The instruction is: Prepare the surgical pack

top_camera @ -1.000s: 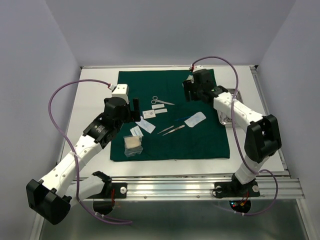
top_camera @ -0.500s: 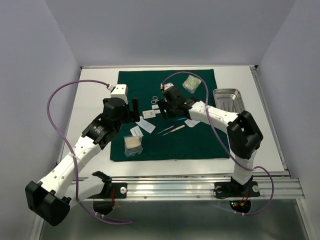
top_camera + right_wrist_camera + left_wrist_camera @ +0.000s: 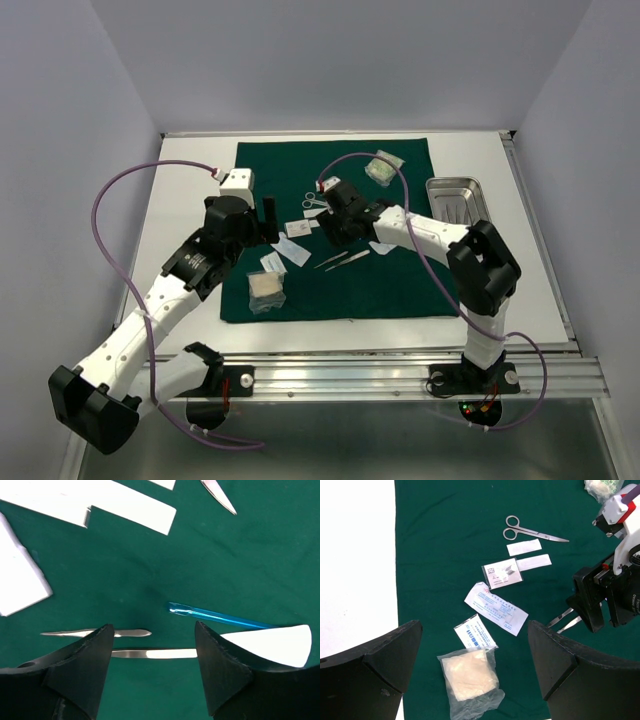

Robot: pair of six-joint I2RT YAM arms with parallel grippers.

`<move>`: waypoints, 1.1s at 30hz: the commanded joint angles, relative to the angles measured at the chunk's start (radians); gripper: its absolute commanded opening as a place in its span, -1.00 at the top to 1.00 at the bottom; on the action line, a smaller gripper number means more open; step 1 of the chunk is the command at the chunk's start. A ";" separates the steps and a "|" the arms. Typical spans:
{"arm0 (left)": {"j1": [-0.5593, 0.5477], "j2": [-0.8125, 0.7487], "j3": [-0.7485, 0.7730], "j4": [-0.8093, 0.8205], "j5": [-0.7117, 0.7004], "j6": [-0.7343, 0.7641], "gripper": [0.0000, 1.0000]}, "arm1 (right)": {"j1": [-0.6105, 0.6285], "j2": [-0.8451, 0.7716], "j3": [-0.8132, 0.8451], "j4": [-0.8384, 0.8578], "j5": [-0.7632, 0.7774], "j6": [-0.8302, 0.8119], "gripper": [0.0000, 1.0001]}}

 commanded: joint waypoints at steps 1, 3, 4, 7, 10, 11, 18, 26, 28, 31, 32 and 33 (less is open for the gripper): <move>0.005 -0.028 -0.006 0.022 -0.010 0.006 -0.98 | -0.054 0.006 -0.005 -0.017 0.010 -0.057 -0.32; 0.005 -0.033 -0.006 0.022 -0.008 0.006 -0.98 | -0.079 0.016 -0.008 -0.020 -0.013 -0.058 -0.26; 0.005 -0.035 -0.007 0.022 -0.007 0.006 -0.98 | -0.090 0.020 -0.007 -0.024 -0.019 -0.060 -0.22; 0.005 -0.042 -0.009 0.022 -0.005 0.004 -0.98 | -0.122 0.040 -0.005 -0.037 -0.012 -0.075 -0.14; 0.005 -0.047 -0.009 0.020 -0.005 0.007 -0.98 | -0.149 0.054 -0.007 -0.045 -0.012 -0.112 -0.08; 0.005 -0.047 -0.009 0.020 -0.004 0.007 -0.98 | -0.150 0.063 -0.005 -0.050 -0.013 -0.130 -0.07; 0.005 -0.050 -0.007 0.019 -0.005 0.006 -0.98 | -0.189 0.074 -0.005 -0.077 -0.049 -0.215 -0.08; 0.005 -0.051 -0.010 0.020 -0.007 0.006 -0.98 | -0.199 0.065 -0.030 -0.067 -0.098 -0.285 -0.10; 0.005 -0.051 -0.012 0.020 -0.007 0.006 -0.98 | -0.199 0.077 -0.026 -0.059 -0.089 -0.296 -0.05; 0.005 -0.056 -0.015 0.022 -0.008 0.006 -0.98 | -0.199 0.100 -0.010 -0.033 -0.075 -0.311 -0.01; 0.005 -0.056 -0.015 0.022 -0.008 0.004 -0.98 | -0.199 0.108 -0.004 -0.031 -0.076 -0.318 0.01; 0.005 -0.058 -0.015 0.022 -0.010 0.006 -0.98 | -0.199 0.111 0.001 -0.028 -0.084 -0.321 0.02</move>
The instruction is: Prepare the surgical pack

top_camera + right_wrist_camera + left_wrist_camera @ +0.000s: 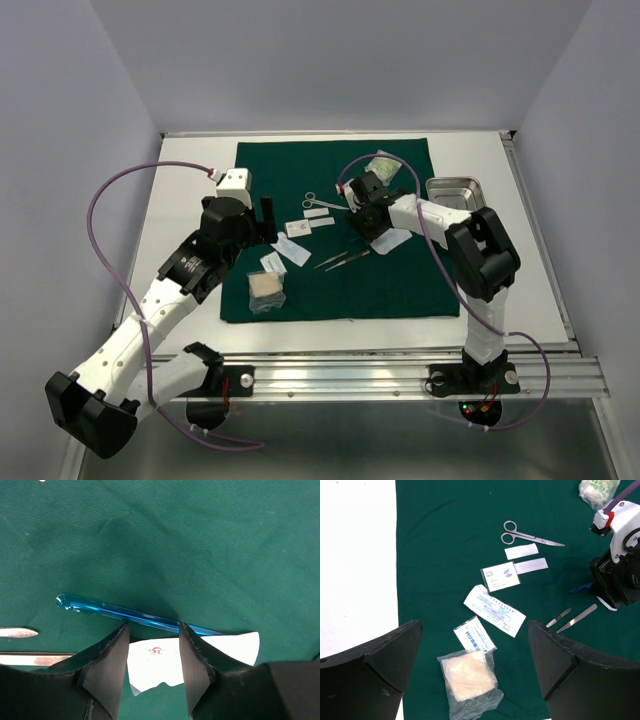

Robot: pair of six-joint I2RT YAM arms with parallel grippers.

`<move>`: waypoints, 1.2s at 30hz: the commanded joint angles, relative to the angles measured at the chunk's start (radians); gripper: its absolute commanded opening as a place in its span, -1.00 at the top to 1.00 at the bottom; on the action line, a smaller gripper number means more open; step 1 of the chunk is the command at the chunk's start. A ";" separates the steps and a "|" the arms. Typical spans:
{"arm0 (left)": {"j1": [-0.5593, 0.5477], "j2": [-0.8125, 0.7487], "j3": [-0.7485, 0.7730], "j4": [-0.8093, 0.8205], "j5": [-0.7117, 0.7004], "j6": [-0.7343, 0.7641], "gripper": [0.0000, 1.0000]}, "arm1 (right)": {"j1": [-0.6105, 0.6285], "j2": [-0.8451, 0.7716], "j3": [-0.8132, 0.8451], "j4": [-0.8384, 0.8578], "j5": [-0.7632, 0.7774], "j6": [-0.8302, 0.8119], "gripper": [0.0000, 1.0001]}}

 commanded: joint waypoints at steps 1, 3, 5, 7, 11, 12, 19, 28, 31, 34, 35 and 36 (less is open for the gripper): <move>0.005 -0.029 -0.015 0.021 -0.011 0.004 -0.98 | -0.006 0.029 0.027 0.032 0.003 -0.048 0.02; 0.005 -0.031 -0.015 0.021 -0.014 0.006 -0.98 | -0.006 0.042 0.038 0.034 0.003 -0.057 0.02; 0.005 -0.029 -0.016 0.021 -0.016 0.004 -0.98 | -0.006 0.051 0.054 0.034 -0.002 -0.066 0.02; 0.005 -0.029 -0.016 0.022 -0.014 0.004 -0.98 | -0.006 0.069 0.063 0.035 -0.022 -0.071 0.02; 0.005 -0.031 -0.016 0.019 -0.017 0.004 -0.98 | -0.006 0.085 0.074 0.032 -0.111 -0.076 0.03; 0.005 -0.031 -0.018 0.019 -0.019 0.003 -0.98 | -0.006 0.088 0.075 0.031 -0.138 -0.074 0.06; 0.005 -0.037 -0.019 0.018 -0.022 0.001 -0.98 | -0.016 0.102 0.094 -0.018 -0.198 -0.063 0.41; 0.005 -0.032 -0.027 0.027 -0.016 0.001 -0.98 | -0.016 0.022 0.067 -0.049 -0.217 -0.053 0.99; 0.005 -0.029 -0.028 0.030 -0.014 0.000 -0.98 | -0.016 -0.030 0.061 -0.049 -0.234 -0.043 0.99; 0.005 -0.023 -0.025 0.032 -0.012 0.001 -0.98 | -0.016 -0.067 0.057 -0.035 -0.243 -0.031 0.99; 0.005 -0.025 -0.025 0.032 -0.012 0.001 -0.98 | -0.016 -0.079 0.057 -0.026 -0.241 -0.030 0.99; 0.005 -0.022 -0.024 0.030 -0.012 0.001 -0.98 | -0.016 -0.081 0.057 -0.023 -0.232 -0.031 0.99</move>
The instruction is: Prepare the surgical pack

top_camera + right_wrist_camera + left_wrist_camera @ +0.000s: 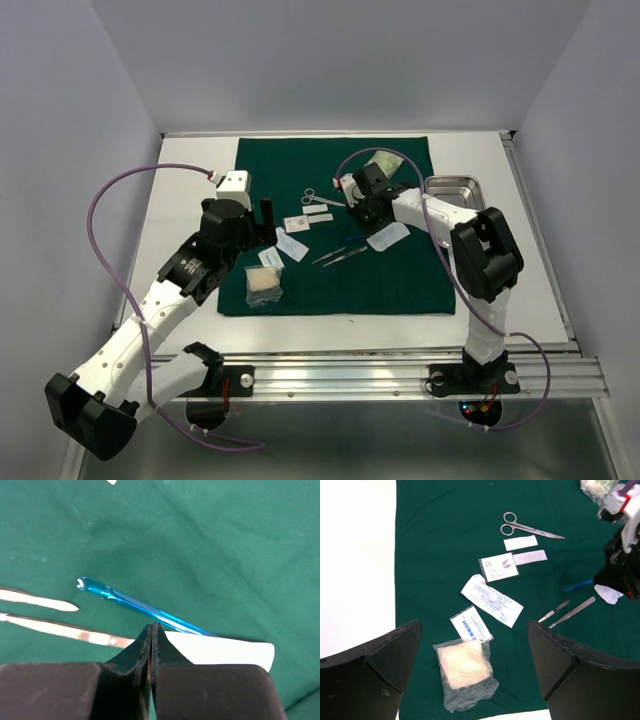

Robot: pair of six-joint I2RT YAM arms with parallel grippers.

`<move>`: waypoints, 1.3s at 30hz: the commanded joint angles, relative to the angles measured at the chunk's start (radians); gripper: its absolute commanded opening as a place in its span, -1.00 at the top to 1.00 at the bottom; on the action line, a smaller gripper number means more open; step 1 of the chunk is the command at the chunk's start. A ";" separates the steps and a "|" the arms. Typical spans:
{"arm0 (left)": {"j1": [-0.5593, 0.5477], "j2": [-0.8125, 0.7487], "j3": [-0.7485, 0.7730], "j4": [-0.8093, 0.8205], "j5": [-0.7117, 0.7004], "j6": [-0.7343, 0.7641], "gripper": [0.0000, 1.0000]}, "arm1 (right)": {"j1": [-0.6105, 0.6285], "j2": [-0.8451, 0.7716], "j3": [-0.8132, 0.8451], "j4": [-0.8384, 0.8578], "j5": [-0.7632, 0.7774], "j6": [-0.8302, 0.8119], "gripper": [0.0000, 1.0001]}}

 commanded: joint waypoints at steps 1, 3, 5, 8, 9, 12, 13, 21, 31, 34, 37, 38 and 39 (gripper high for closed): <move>0.005 -0.009 -0.005 0.029 -0.012 0.002 -0.98 | -0.001 -0.073 0.004 0.017 -0.014 0.011 0.96; 0.005 -0.009 -0.004 0.030 -0.012 0.002 -0.98 | -0.001 -0.048 0.022 0.014 0.017 0.005 0.72; 0.005 -0.009 -0.004 0.027 -0.012 0.002 -0.98 | -0.001 -0.003 0.045 -0.019 0.031 -0.007 0.63; 0.005 -0.012 -0.002 0.024 -0.012 0.002 -0.98 | -0.001 0.028 0.073 -0.052 0.043 -0.015 0.07; 0.005 -0.012 0.000 0.023 -0.013 0.002 -0.98 | -0.001 0.033 0.074 -0.055 0.075 -0.017 0.03; 0.005 -0.011 0.001 0.023 -0.013 0.003 -0.98 | -0.001 0.028 0.073 -0.058 0.074 -0.024 -0.13; 0.005 -0.011 0.003 0.021 -0.013 0.003 -0.98 | -0.001 0.027 0.073 -0.058 0.071 -0.027 -0.13; 0.005 -0.004 0.006 0.021 -0.010 0.002 -0.98 | -0.001 0.062 0.108 -0.069 0.062 -0.050 -0.01; 0.005 -0.004 0.004 0.018 -0.015 0.000 -0.98 | 0.018 0.130 0.166 -0.075 0.025 -0.055 0.05; 0.005 -0.014 -0.002 0.018 -0.016 -0.003 -0.98 | 0.018 0.133 0.153 -0.070 0.014 -0.051 0.08; 0.005 -0.020 -0.005 0.020 -0.016 -0.001 -0.98 | 0.018 0.133 0.136 -0.062 0.008 -0.047 0.19; 0.005 -0.020 -0.005 0.021 -0.016 -0.001 -0.98 | 0.018 0.134 0.134 -0.062 0.000 -0.047 0.22; 0.005 -0.018 -0.004 0.021 -0.016 -0.001 -0.98 | 0.018 0.137 0.133 -0.064 -0.009 -0.043 0.26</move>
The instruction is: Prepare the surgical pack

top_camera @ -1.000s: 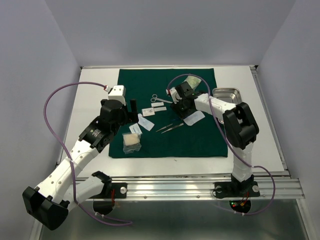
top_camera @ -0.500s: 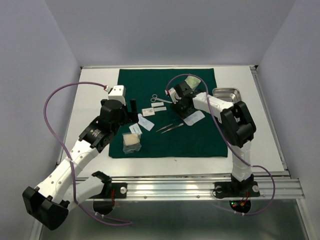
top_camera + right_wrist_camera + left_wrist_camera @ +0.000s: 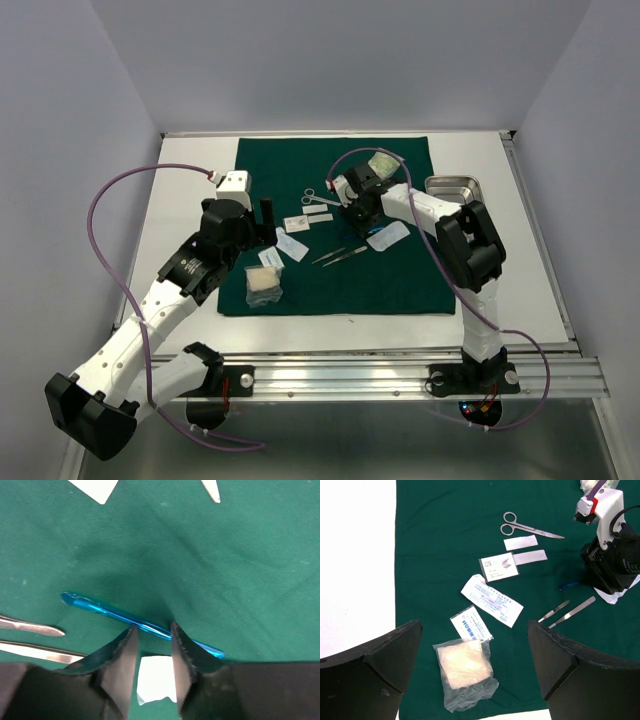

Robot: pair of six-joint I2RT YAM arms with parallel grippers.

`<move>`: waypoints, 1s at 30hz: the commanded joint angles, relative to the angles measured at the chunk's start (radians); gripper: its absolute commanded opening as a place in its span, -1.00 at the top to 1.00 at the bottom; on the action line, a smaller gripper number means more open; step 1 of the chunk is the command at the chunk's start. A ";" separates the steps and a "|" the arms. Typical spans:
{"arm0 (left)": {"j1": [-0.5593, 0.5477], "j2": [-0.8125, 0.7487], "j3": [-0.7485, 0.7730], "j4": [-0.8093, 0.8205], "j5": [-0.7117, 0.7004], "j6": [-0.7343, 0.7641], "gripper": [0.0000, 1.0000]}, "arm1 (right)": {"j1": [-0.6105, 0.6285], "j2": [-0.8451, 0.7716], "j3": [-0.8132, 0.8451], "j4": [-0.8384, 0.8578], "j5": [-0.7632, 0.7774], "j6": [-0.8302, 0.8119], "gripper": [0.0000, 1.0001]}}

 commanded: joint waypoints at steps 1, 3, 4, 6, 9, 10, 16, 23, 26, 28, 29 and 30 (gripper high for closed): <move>0.005 -0.017 -0.004 0.020 -0.016 -0.003 -0.98 | 0.009 0.029 0.001 0.004 -0.053 0.001 0.28; 0.004 -0.015 0.000 0.019 -0.015 -0.003 -0.98 | 0.009 0.040 0.003 0.001 -0.076 0.007 0.42; 0.005 -0.014 0.000 0.018 -0.016 -0.003 -0.98 | 0.009 0.041 0.004 -0.002 -0.082 0.007 0.49; 0.005 -0.015 -0.002 0.020 -0.016 -0.001 -0.98 | 0.009 0.038 0.009 -0.007 -0.091 0.010 0.66; 0.005 -0.017 -0.005 0.022 -0.015 -0.001 -0.98 | 0.009 0.015 0.010 -0.010 -0.093 0.011 0.86; 0.004 -0.015 -0.004 0.025 -0.015 -0.001 -0.98 | 0.009 0.006 0.012 -0.010 -0.094 0.011 0.90; 0.005 -0.009 -0.005 0.026 -0.013 -0.001 -0.98 | 0.009 -0.071 0.018 0.007 -0.059 0.037 0.99; 0.005 -0.004 0.000 0.026 -0.013 -0.001 -0.98 | 0.009 -0.144 -0.032 0.078 -0.041 0.053 0.94; 0.005 -0.006 -0.002 0.026 -0.015 0.000 -0.98 | 0.009 -0.111 -0.022 0.068 -0.015 0.047 0.39; 0.005 -0.011 -0.005 0.023 -0.015 -0.003 -0.98 | 0.009 -0.098 -0.019 0.058 -0.010 0.039 0.21; 0.005 -0.014 -0.008 0.023 -0.016 -0.004 -0.98 | 0.009 -0.092 -0.020 0.053 -0.005 0.033 0.20; 0.005 -0.015 -0.008 0.023 -0.016 -0.004 -0.98 | 0.009 -0.082 -0.017 0.048 0.001 0.021 0.17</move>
